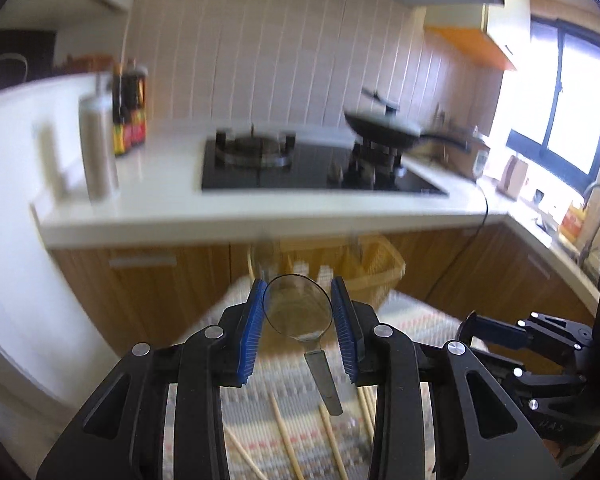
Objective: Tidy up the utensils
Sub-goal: 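Lower the black spoon and clear spoon into the yellow basket, open both tools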
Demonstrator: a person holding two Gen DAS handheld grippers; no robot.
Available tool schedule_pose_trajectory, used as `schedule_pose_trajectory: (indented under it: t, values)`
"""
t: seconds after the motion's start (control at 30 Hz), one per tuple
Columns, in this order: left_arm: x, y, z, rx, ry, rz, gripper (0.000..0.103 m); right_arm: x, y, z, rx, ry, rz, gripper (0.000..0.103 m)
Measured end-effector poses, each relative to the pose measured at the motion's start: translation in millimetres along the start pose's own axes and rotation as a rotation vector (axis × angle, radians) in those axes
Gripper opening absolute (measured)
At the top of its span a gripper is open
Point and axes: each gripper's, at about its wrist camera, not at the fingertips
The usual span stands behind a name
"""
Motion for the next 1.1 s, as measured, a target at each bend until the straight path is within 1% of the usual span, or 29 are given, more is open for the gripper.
schedule_pose_trajectory:
  t: [0.07, 0.17, 0.2, 0.3, 0.37, 0.43, 0.53, 0.63, 0.83, 1.0, 1.1]
  values:
    - [0, -17, -6, 0.05, -0.011, 0.001, 0.031, -1, -20, -5, 0.071, 0.047, -0.036, 0.035]
    - [-2, -41, -13, 0.105, -0.011, -0.008, 0.031, 2, -45, -7, 0.141, 0.104, -0.055, 0.035]
    - [-1, -46, -13, 0.12, -0.012, -0.008, 0.031, 5, -56, -6, 0.172, 0.149, -0.065, 0.035]
    - [1, -61, -13, 0.179, -0.057, 0.013, 0.031, 14, -75, -3, 0.24, 0.232, -0.084, 0.035]
    - [1, -68, -7, 0.197, -0.071, 0.028, 0.031, 23, -89, 3, 0.29, 0.304, -0.097, 0.035]
    - [0, -73, 2, 0.199, -0.073, 0.032, 0.031, 32, -99, 8, 0.327, 0.359, -0.104, 0.035]
    - [-3, -77, 18, 0.216, -0.11, 0.045, 0.031, 43, -108, 22, 0.371, 0.463, -0.125, 0.035]
    - [-6, -74, 39, 0.22, -0.131, 0.053, 0.031, 57, -112, 45, 0.376, 0.537, -0.15, 0.035]
    - [-11, -64, 80, 0.18, -0.156, 0.065, 0.031, 83, -96, 93, 0.329, 0.561, -0.16, 0.035]
    - [-10, -53, 101, 0.168, -0.162, 0.089, 0.031, 96, -82, 118, 0.299, 0.531, -0.152, 0.035]
    - [-9, -48, 108, 0.161, -0.162, 0.097, 0.031, 98, -76, 125, 0.293, 0.505, -0.152, 0.035]
Point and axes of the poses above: each gripper's, at about its wrist camera, not at the fingertips, and z roughly the way its jaws point, x to its right, y to its underside, and after that the axes turned 8 degrees about -y, right-handed
